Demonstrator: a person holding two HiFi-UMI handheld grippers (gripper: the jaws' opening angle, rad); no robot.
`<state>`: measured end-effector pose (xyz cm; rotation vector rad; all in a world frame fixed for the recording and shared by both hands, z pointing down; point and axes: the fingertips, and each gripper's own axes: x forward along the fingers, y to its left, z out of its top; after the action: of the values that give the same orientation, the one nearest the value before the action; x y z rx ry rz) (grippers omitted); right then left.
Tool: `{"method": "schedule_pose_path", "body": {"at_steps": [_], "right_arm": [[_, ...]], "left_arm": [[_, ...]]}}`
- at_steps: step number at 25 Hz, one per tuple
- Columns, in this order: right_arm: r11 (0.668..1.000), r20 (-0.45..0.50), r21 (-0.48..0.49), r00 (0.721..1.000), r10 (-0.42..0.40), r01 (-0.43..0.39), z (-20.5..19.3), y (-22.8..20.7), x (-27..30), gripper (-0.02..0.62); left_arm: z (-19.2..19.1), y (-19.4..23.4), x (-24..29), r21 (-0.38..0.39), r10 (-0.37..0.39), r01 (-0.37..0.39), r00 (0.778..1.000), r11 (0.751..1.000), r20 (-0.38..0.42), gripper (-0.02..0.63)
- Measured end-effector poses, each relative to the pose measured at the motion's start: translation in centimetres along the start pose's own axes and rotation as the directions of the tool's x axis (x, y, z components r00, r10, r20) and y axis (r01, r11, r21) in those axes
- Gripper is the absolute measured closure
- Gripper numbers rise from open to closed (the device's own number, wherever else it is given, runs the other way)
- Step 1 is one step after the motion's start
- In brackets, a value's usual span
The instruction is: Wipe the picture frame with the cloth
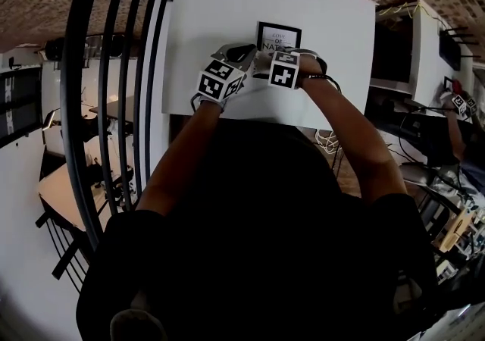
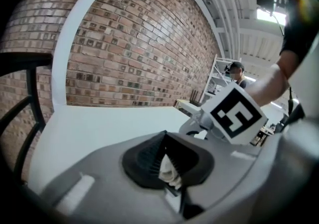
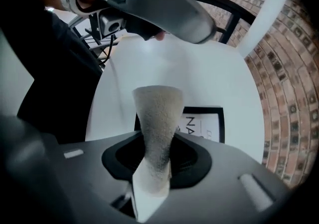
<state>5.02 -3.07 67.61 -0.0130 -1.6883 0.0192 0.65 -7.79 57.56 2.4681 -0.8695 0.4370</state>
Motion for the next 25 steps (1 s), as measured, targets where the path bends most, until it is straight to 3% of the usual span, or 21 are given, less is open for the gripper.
{"method": "schedule_pose_path", "body": {"at_steps": [4, 9, 25], "right_arm": [[0.999, -0.008, -0.029, 1.0, 0.021, -0.021, 2.1, 1.7, 1.3, 0.469], [0.999, -0.063, -0.046, 0.998, 0.021, -0.024, 1.3, 2.2, 2.5, 0.469], [0.995, -0.124, 0.095, 0.992, 0.017, -0.005, -8.3, 3.5, 1.4, 0.469]], "left_arm": [[-0.7, 0.6, -0.8, -0.018, 0.018, -0.018, 1.0, 1.0, -0.004, 0.606], [-1.4, 1.1, -1.0, -0.029, 0.021, -0.022, 1.0, 0.999, -0.019, 0.606], [-0.7, -1.3, 2.3, 0.006, -0.07, 0.07, 0.997, 0.998, -0.044, 0.606]]}}
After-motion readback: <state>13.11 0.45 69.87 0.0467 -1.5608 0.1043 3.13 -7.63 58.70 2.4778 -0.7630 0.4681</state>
